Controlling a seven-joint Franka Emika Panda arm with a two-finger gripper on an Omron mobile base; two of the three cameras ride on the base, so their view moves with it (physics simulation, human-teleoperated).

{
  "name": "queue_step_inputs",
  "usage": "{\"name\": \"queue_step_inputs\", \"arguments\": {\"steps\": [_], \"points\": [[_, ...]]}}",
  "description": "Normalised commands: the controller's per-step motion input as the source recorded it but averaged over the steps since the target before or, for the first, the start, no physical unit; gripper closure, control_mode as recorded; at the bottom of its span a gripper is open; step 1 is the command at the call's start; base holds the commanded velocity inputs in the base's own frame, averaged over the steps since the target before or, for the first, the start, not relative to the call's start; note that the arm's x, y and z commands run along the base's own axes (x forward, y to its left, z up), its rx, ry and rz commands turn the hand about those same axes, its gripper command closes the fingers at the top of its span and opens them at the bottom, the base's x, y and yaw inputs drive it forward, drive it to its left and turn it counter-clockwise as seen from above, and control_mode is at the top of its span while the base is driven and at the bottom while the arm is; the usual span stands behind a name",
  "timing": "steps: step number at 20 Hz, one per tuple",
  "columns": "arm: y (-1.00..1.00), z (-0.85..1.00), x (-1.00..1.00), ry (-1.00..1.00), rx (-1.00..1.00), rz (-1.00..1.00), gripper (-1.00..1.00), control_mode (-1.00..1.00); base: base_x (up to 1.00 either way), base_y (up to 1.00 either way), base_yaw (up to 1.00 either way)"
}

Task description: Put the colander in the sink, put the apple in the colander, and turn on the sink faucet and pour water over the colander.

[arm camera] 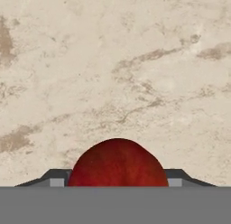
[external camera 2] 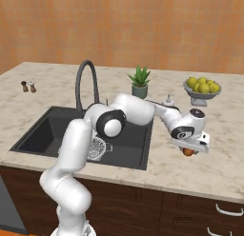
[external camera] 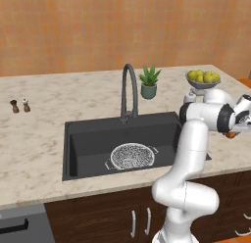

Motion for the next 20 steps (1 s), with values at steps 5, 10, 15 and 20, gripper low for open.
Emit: {"name": "queue_step_inputs", "arguments": {"steps": [5,10,15,20], "points": [[0.07,-0.01,-0.06,0.00,0.00,0.00,1.00,-1.00,0.00,0.00,0.00],[0.82,0.24,-0.34,-0.03,0.03,0.00,1.00,-1.00,0.00,0.00,0.00],[1.00,0.33,-0.30,-0.02,0.02,0.02,1.00,-1.00,0.00,0.00,0.00],[1.00,0.10,-0.23,0.00,0.00,0.05,1.00,-1.00,0.00,0.00,0.00]]}}
